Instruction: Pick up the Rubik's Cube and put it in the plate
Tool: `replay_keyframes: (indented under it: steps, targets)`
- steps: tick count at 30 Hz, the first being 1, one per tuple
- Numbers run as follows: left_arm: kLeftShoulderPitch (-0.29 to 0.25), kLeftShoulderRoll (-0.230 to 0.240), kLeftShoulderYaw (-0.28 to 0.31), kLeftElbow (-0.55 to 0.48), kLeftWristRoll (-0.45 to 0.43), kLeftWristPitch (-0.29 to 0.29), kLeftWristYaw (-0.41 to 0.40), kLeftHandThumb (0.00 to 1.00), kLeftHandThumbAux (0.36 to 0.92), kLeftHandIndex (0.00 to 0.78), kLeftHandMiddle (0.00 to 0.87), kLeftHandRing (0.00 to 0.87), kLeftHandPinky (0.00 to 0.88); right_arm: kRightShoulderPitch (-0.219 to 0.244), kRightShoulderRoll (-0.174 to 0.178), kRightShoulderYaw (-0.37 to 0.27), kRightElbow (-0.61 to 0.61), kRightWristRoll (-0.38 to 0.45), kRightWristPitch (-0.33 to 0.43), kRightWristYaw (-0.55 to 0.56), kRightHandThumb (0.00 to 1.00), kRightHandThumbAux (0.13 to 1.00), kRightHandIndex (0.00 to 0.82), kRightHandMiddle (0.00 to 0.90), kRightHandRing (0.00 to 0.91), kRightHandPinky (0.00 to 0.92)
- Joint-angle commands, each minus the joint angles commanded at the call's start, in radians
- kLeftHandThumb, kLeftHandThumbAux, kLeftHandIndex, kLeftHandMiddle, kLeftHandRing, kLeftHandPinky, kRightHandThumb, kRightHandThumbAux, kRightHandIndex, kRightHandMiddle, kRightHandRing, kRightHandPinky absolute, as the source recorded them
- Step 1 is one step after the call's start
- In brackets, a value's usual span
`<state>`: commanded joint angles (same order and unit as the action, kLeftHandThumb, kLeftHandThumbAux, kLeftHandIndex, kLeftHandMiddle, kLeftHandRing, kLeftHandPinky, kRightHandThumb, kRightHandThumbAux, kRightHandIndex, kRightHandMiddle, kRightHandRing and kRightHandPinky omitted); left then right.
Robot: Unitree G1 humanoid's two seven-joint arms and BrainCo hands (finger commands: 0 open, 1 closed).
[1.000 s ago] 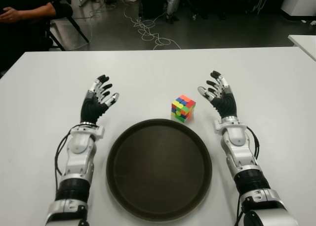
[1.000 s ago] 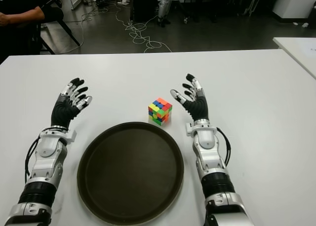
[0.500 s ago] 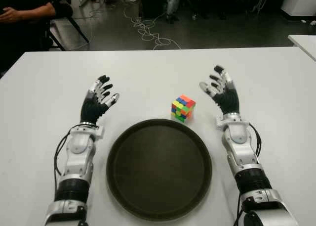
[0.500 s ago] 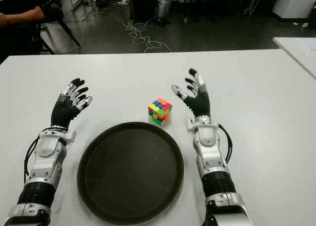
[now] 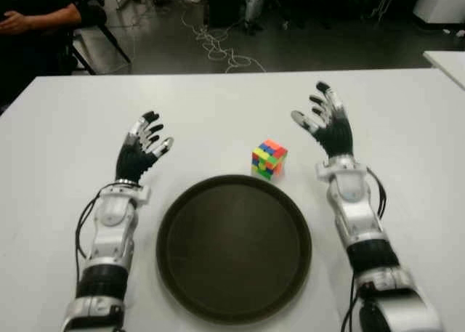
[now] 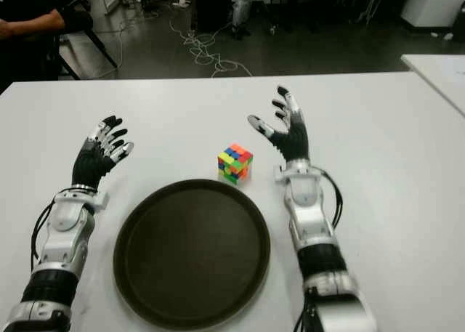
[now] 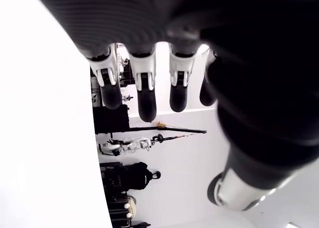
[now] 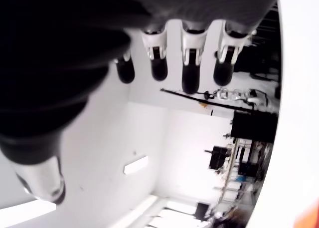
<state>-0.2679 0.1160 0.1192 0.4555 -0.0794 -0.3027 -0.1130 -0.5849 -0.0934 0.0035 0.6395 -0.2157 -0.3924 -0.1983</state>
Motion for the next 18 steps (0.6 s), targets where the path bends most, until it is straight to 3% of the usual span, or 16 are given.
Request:
replay_keyframes:
  steps: [2, 5, 7, 14, 18]
  targets:
    - [0.0, -0.002, 0.001, 0.001, -0.002, -0.001, 0.0, 0.107, 0.751, 0.055, 0.126, 0.119, 0.104, -0.022, -0.021, 0.022, 0.034, -0.052, -0.035, -0.04, 0.085, 0.66, 0.025, 0.095, 0.121, 0.163]
    - [0.0, -0.005, 0.002, -0.001, -0.005, 0.0, 0.002, 0.115, 0.757, 0.056, 0.128, 0.121, 0.109, -0.068, -0.092, 0.104, 0.082, -0.223, -0.085, -0.155, 0.054, 0.663, 0.023, 0.096, 0.126, 0.169]
    - [0.0, -0.005, 0.002, -0.001, -0.006, -0.001, 0.001, 0.116, 0.758, 0.056, 0.128, 0.121, 0.11, -0.084, -0.116, 0.137, 0.106, -0.286, -0.1, -0.205, 0.036, 0.662, 0.024, 0.098, 0.125, 0.162]
    - [0.003, -0.002, -0.002, -0.001, -0.001, -0.008, -0.003, 0.109, 0.756, 0.053, 0.123, 0.119, 0.108, -0.152, -0.162, 0.256, 0.249, -0.45, -0.117, -0.352, 0.006, 0.684, 0.046, 0.091, 0.102, 0.124]
    - [0.004, 0.003, -0.003, 0.001, 0.001, -0.016, -0.007, 0.093, 0.756, 0.052, 0.123, 0.116, 0.105, -0.188, -0.182, 0.325, 0.318, -0.518, -0.104, -0.38, 0.002, 0.671, 0.058, 0.095, 0.094, 0.096]
